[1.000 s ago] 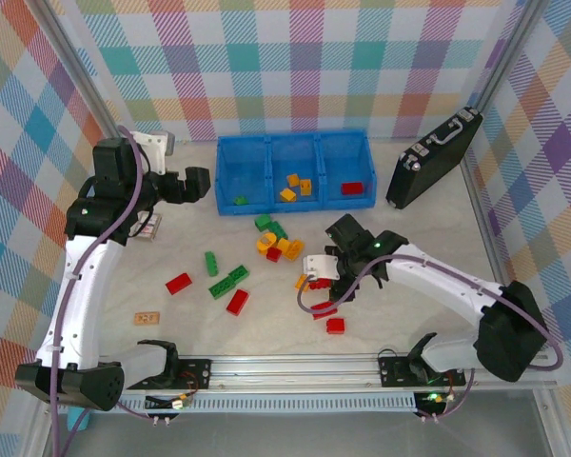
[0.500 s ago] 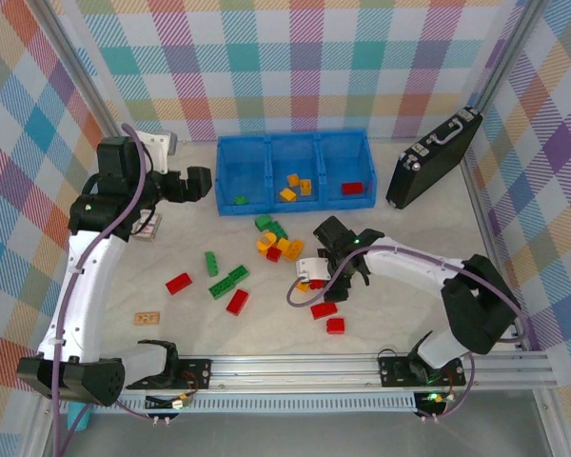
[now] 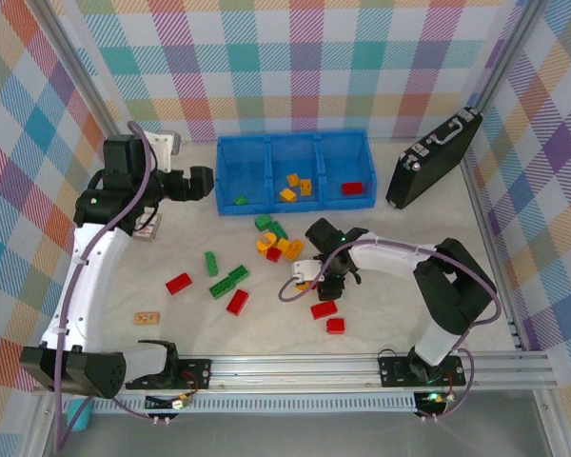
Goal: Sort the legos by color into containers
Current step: Pick up the lego from the center of the table, then place the lego in the container.
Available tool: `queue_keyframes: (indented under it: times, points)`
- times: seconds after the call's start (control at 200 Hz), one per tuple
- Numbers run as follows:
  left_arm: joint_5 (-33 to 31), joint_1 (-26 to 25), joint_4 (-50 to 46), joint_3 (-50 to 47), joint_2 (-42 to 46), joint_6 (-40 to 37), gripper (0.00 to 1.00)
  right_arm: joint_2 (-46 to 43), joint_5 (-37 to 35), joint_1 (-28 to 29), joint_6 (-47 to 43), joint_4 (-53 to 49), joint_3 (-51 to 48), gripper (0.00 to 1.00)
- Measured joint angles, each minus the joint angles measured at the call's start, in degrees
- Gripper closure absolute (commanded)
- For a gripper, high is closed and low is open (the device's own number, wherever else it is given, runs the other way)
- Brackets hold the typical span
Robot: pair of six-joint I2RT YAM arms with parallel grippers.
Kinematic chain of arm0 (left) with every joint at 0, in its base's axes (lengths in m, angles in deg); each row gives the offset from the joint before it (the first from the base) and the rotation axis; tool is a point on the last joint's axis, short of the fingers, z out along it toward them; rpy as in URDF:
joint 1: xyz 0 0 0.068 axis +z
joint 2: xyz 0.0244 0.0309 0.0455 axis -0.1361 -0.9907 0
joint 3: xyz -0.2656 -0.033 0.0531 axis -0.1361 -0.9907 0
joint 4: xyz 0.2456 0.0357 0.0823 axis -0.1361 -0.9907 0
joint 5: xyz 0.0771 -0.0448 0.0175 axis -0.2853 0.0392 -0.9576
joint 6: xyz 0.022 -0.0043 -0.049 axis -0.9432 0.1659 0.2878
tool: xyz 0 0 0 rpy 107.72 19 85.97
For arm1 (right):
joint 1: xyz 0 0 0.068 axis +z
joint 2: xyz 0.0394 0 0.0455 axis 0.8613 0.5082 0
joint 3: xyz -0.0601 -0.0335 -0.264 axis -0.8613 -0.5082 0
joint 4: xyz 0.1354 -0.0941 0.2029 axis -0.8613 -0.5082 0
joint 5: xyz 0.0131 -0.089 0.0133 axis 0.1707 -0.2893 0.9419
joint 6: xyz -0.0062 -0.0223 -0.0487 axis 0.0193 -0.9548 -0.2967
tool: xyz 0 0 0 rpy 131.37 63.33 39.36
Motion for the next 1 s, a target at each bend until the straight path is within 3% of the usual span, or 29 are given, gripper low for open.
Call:
queue_keyframes:
  times: [0.16, 0.37, 0.73, 1.0]
  points:
    - [0.0, 0.3, 0.0, 0.0, -0.2, 0.0, 0.00, 1.5, 0.0, -0.1, 0.0, -0.7, 1.1, 0.64]
    - [-0.2, 0.4, 0.0, 0.0, -0.2, 0.0, 0.00, 1.7, -0.3, -2.6, -1.1, -3.1, 4.0, 0.78]
    - [-0.2, 0.6, 0.0, 0.0, -0.2, 0.0, 0.00, -1.1, -3.9, -15.4, -4.1, -4.4, 17.7, 0.81]
    - [-0.2, 0.6, 0.0, 0.0, -0.2, 0.0, 0.00, 10.6, -6.8, -21.6, -6.7, 0.2, 36.7, 0.79]
